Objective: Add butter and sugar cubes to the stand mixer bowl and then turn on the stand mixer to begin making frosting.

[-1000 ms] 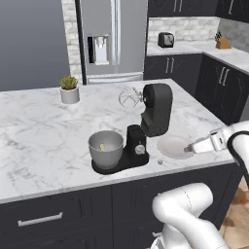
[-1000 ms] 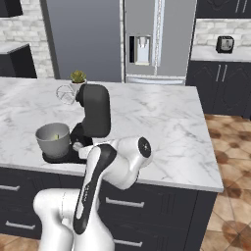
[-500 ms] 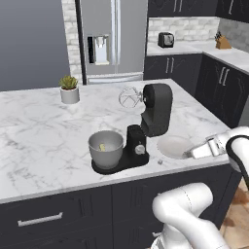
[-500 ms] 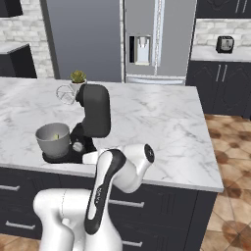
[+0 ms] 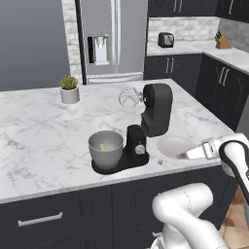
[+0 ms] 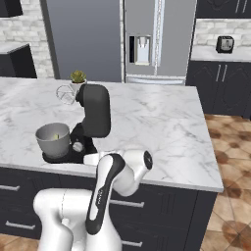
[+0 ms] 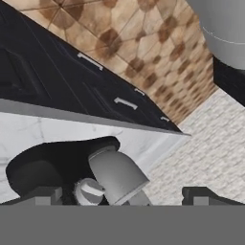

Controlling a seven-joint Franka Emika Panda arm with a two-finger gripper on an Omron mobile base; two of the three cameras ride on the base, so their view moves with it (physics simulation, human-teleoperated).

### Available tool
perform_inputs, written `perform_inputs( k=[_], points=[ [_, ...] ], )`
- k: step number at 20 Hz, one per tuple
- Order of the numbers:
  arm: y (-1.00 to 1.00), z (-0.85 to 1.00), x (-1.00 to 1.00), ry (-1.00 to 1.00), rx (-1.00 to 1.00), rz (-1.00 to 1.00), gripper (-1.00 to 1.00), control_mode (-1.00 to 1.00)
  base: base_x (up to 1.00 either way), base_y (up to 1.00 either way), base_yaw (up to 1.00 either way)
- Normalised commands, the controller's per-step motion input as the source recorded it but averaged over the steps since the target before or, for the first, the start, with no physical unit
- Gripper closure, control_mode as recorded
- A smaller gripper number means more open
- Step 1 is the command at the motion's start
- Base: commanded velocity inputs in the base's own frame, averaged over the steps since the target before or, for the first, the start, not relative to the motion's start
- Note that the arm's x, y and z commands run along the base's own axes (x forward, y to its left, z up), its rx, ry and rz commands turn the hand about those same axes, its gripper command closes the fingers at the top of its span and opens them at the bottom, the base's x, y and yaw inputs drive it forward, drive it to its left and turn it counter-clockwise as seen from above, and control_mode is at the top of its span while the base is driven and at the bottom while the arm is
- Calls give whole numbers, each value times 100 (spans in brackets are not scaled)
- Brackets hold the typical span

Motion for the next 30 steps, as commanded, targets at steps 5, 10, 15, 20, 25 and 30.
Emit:
perform_inputs(
  k=[5, 10, 15, 20, 25, 30],
  points=[
    [0, -22, 21, -61, 0, 25, -100, -100, 0, 0, 0],
    [-6, -15, 10, -54, 0, 28, -100, -100, 0, 0, 0],
    [-36, 12, -17, -26, 2, 12, -100, -100, 0, 0, 0],
    [-56, 51, -80, -4, 9, -6, -100, -100, 0, 0, 0],
    [-36, 60, -76, 26, 18, -23, -100, -100, 0, 0, 0],
    [-7, 54, -35, 61, 28, -26, -100, -100, 0, 0, 0]
  ],
)
